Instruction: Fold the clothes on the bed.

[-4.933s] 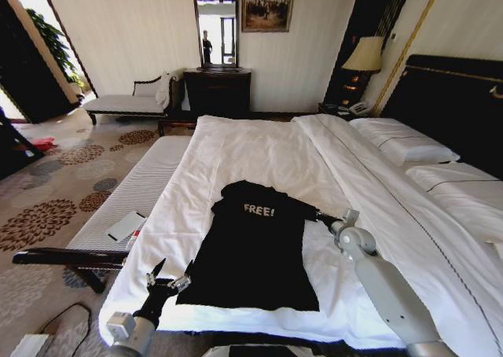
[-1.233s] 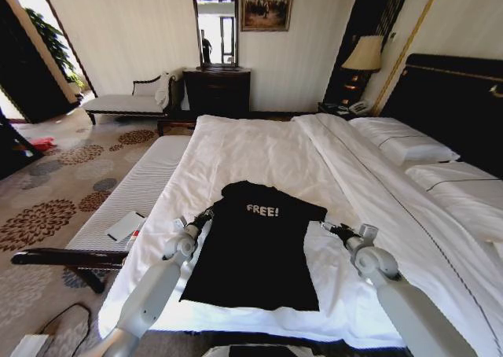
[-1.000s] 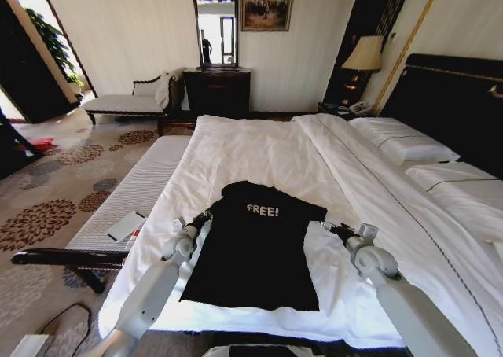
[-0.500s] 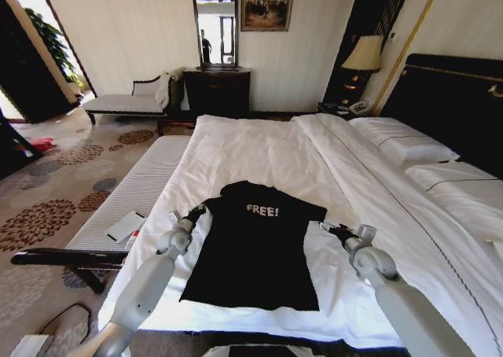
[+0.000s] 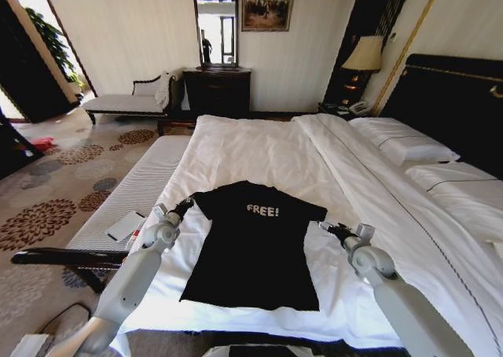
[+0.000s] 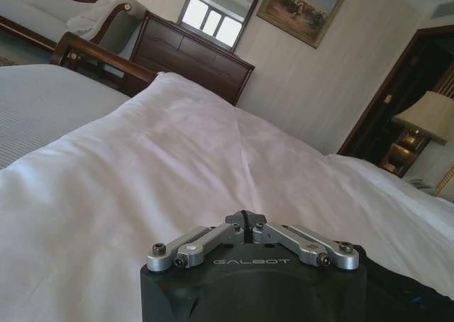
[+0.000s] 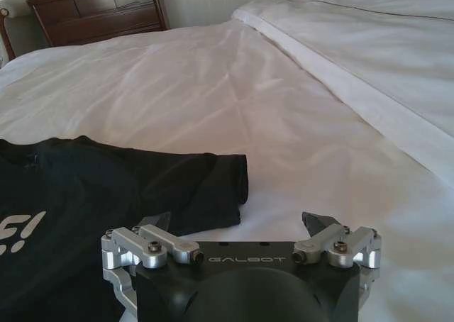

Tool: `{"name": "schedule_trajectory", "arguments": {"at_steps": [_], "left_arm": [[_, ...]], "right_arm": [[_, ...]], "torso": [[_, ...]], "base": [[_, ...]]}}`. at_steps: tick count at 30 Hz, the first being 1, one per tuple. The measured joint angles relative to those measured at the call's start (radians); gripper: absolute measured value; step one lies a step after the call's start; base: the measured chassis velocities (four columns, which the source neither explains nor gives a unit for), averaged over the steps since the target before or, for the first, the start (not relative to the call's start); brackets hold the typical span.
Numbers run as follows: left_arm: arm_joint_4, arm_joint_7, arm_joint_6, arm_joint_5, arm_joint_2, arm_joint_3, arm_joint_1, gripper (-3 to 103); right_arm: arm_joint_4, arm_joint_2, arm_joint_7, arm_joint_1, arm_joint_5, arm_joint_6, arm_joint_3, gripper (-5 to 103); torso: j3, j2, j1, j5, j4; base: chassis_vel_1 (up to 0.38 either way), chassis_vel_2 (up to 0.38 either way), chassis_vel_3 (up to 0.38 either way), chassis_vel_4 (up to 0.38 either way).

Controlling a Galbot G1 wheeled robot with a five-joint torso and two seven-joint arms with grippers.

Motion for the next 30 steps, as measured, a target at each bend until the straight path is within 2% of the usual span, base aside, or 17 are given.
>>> {"name": "schedule_trajectory", "arguments": {"at_steps": [9,10,12,13,14,15,17,18,21,22,23,24,26,27,29,30], "left_arm": [[0.109,0.02,-0.022,0.016,-0.001,0.016,-0.033,0],[0.11,0.019,-0.022,0.017,0.0,0.015,-0.031,-2],[0.101,0.012,-0.014,0.017,0.005,0.005,-0.022,7],[0.101,0.012,-0.014,0.017,0.005,0.005,-0.022,7],[0.085,0.009,-0.008,0.018,0.007,-0.003,-0.011,13],[0.068,0.007,-0.005,0.021,0.008,-0.011,0.001,13],[0.029,0.001,-0.001,0.029,0.012,-0.029,0.031,24],[0.029,0.001,-0.001,0.029,0.012,-0.029,0.031,24],[-0.049,-0.007,-0.002,0.045,0.028,-0.057,0.101,40],[-0.049,-0.007,-0.002,0.045,0.028,-0.057,0.101,40],[-0.085,-0.007,-0.004,0.056,0.04,-0.07,0.137,45],[-0.106,-0.007,-0.004,0.059,0.048,-0.077,0.159,45],[-0.155,-0.007,-0.007,0.066,0.069,-0.095,0.211,56],[-0.155,-0.007,-0.007,0.066,0.069,-0.095,0.211,56],[-0.195,-0.01,-0.01,0.069,0.083,-0.11,0.249,67],[-0.218,-0.014,-0.01,0.072,0.09,-0.117,0.268,72]], "right_arm": [[0.005,-0.006,0.0,-0.006,0.001,0.001,0.003,100],[0.006,-0.006,0.0,-0.007,0.001,0.001,0.003,100],[0.007,-0.006,0.0,-0.006,0.001,0.001,0.003,100],[0.007,-0.006,0.0,-0.006,0.001,0.001,0.003,100],[0.007,-0.006,-0.001,-0.005,0.0,0.001,0.003,100],[0.006,-0.007,-0.002,-0.002,-0.001,0.002,0.003,100],[-0.011,-0.01,-0.004,0.009,-0.026,0.012,0.002,100],[-0.011,-0.01,-0.004,0.009,-0.026,0.012,0.002,100],[-0.057,-0.02,-0.016,0.036,-0.069,0.036,-0.005,100],[-0.057,-0.02,-0.016,0.036,-0.069,0.036,-0.005,100],[-0.074,-0.025,-0.016,0.058,-0.045,0.036,-0.009,100],[-0.081,-0.029,-0.016,0.07,-0.024,0.032,-0.011,100],[-0.101,-0.04,-0.006,0.123,0.094,-0.008,-0.02,100],[-0.101,-0.04,-0.006,0.123,0.094,-0.008,-0.02,100],[-0.122,-0.048,0.005,0.176,0.227,-0.046,-0.03,100],[-0.138,-0.053,0.021,0.213,0.325,-0.076,-0.035,100]], "torso": [[0.0,0.0,0.0,-0.0001,0.0],[0.0,0.0,0.0,-0.0001,0.0],[0.0,0.0,0.0,0.0,0.0002],[0.0,0.0,0.0,0.0,0.0002],[0.0,0.0,0.0,0.0003,0.0003],[0.0,0.0,0.0,0.0002,0.0002],[0.0,0.0,0.0,0.0001,0.0001],[0.0,0.0,0.0,0.0001,0.0001],[0.0,0.0,0.0,0.0001,-0.0001],[0.0,0.0,0.0,0.0001,-0.0001],[0.0,0.0,0.0,0.0002,-0.0001],[0.0,0.0,0.0,0.0003,0.0],[0.0,0.0,0.0,-0.0002,0.0003],[0.0,0.0,0.0,-0.0002,0.0003],[0.0,0.0,0.0,-0.0001,0.0005],[0.0,0.0,0.0,0.0001,0.0005]], "base": [[0.0,0.0,0.0,0.0],[0.0,0.0,0.0,0.0],[0.0,0.0,0.0,0.0],[0.0,0.0,0.0,0.0],[0.0,0.0,0.0,0.0],[0.0,0.0,0.0,0.0],[0.0,0.0,0.0,0.0],[0.0,0.0,0.0,0.0],[0.0,0.0,0.0,0.0],[0.0,0.0,0.0,0.0],[0.0,0.0,0.0,0.0],[0.0,0.0,0.0,0.0],[0.0,0.0,0.0,0.0],[0.0,0.0,0.0,0.0],[0.0,0.0,0.0,0.0],[0.0,0.0,0.0,0.0]]}}
